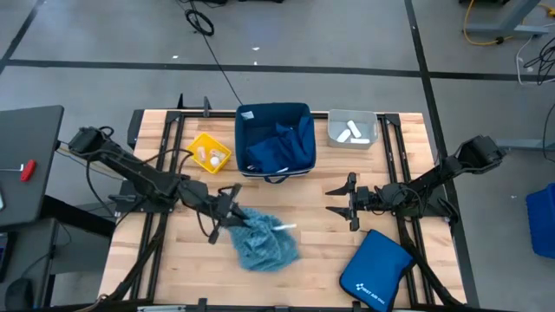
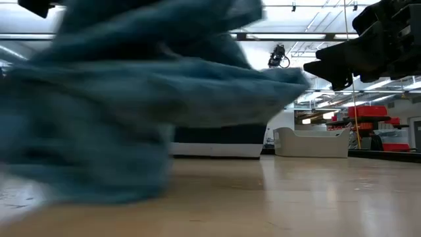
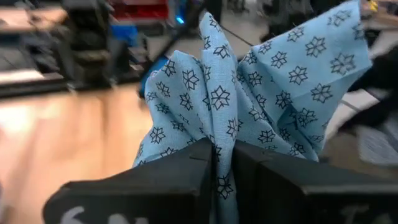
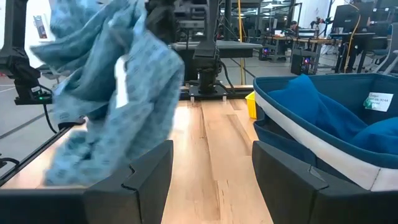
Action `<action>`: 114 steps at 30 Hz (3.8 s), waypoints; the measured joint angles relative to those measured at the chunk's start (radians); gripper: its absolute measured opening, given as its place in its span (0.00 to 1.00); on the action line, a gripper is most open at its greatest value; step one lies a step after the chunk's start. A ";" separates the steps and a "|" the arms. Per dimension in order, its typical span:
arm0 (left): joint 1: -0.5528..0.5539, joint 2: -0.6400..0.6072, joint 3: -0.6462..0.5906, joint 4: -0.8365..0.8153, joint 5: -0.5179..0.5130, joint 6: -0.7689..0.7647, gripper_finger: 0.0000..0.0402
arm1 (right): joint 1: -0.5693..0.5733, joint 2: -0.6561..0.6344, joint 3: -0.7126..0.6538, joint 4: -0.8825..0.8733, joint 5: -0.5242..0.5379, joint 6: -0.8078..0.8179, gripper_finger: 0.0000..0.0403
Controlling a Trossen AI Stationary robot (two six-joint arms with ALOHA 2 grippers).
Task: Pick & place medical supplies in basket/bin
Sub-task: Put the blue printed patient gown into the blue bin
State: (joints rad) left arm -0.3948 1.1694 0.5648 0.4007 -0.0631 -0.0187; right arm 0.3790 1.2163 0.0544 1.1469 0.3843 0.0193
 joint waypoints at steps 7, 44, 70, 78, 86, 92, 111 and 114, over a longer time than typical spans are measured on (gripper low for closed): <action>0.059 0.000 0.000 0.131 -0.029 0.093 0.07 | 0.000 0.000 0.000 0.000 0.000 0.000 0.56; 0.595 0.028 0.048 0.474 -0.195 0.450 0.07 | -0.002 0.000 0.000 -0.018 0.017 -0.008 0.56; 0.932 0.406 0.049 0.246 0.051 0.122 0.10 | -0.002 0.000 0.000 -0.038 0.055 -0.008 0.56; 0.932 0.344 0.048 0.278 0.045 0.089 0.50 | -0.002 0.000 0.000 -0.038 0.056 -0.007 0.56; 0.932 0.241 0.048 0.244 -0.038 0.109 0.72 | -0.002 0.000 0.000 -0.042 0.057 -0.004 0.56; 0.914 0.185 0.048 0.321 0.065 0.067 0.66 | -0.002 0.000 0.000 -0.044 0.056 -0.004 0.56; 0.820 0.329 0.078 0.299 0.333 -0.094 0.01 | -0.002 0.000 0.000 -0.045 0.087 0.002 0.56; 0.820 0.393 0.118 0.250 0.334 -0.125 0.01 | -0.002 0.000 0.000 -0.045 0.091 0.003 0.56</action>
State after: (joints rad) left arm 0.4248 1.5621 0.6824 0.6510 0.2705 -0.1434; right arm 0.3771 1.2163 0.0544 1.1019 0.4755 0.0219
